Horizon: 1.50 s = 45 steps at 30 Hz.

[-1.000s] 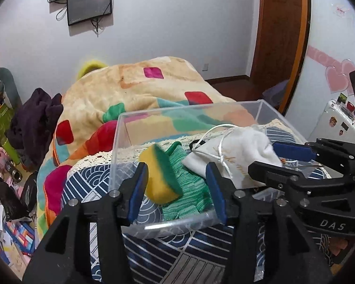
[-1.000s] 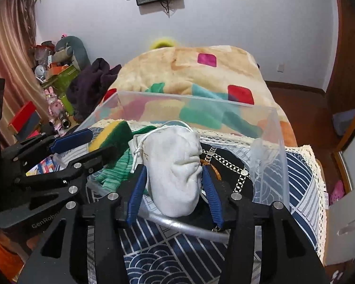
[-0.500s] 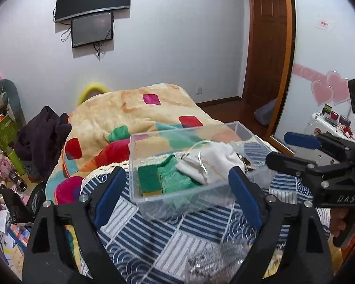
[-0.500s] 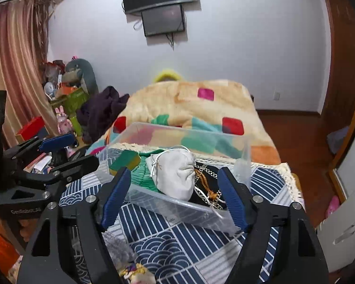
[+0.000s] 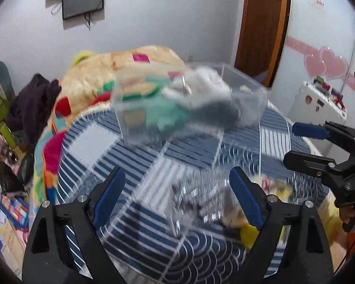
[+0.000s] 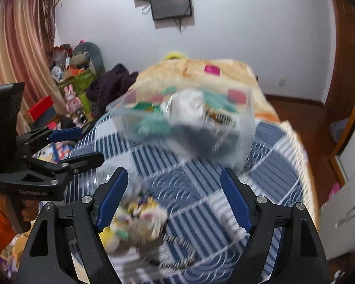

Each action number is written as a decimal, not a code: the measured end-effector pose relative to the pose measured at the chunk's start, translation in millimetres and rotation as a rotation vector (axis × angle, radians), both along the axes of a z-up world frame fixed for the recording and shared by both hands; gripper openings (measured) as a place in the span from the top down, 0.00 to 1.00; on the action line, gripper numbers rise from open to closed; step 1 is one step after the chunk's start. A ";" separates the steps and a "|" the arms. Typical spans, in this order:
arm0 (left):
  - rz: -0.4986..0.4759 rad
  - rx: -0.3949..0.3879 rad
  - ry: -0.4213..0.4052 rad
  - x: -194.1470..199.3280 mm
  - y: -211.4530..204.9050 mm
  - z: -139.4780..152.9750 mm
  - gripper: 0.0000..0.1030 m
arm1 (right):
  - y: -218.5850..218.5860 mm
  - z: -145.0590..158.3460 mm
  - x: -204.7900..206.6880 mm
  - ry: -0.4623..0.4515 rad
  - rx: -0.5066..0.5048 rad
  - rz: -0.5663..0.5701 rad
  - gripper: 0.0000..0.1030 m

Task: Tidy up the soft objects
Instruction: 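Grasp the silver mesh bag with the left tool while the right tool grasps the floral cloth, then drop the mesh bag into the box with the left tool while the right tool drops the floral cloth in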

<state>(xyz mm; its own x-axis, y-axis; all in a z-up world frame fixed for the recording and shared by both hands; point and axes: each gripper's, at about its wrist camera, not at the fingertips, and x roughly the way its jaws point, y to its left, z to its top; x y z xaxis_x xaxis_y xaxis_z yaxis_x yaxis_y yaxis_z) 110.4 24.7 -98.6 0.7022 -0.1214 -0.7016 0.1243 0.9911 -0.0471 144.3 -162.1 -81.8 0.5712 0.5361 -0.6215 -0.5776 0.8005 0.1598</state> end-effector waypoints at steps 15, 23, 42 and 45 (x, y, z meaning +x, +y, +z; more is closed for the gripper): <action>0.024 -0.055 0.047 4.0 -9.5 -29.1 0.24 | 0.3 -27.3 -24.8 0.098 0.014 0.069 0.24; 0.022 -0.093 0.064 12.0 -7.0 -36.2 0.55 | 7.2 -43.9 -13.5 0.160 -0.016 0.079 0.52; 0.041 -0.085 -0.071 -15.1 10.3 -2.7 0.76 | -10.3 -18.6 -8.1 0.063 0.035 0.022 0.87; 0.041 -0.084 -0.108 -15.9 9.1 9.9 0.76 | -16.0 -7.4 -7.5 0.030 0.055 0.004 0.87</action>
<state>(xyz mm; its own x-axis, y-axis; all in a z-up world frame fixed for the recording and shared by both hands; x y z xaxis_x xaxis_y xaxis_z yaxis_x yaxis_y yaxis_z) 94.5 33.8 -88.7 0.7788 -0.1464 -0.6100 0.0930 0.9886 -0.1185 136.8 -178.0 -89.2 0.5506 0.5720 -0.6079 -0.5748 0.7879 0.2208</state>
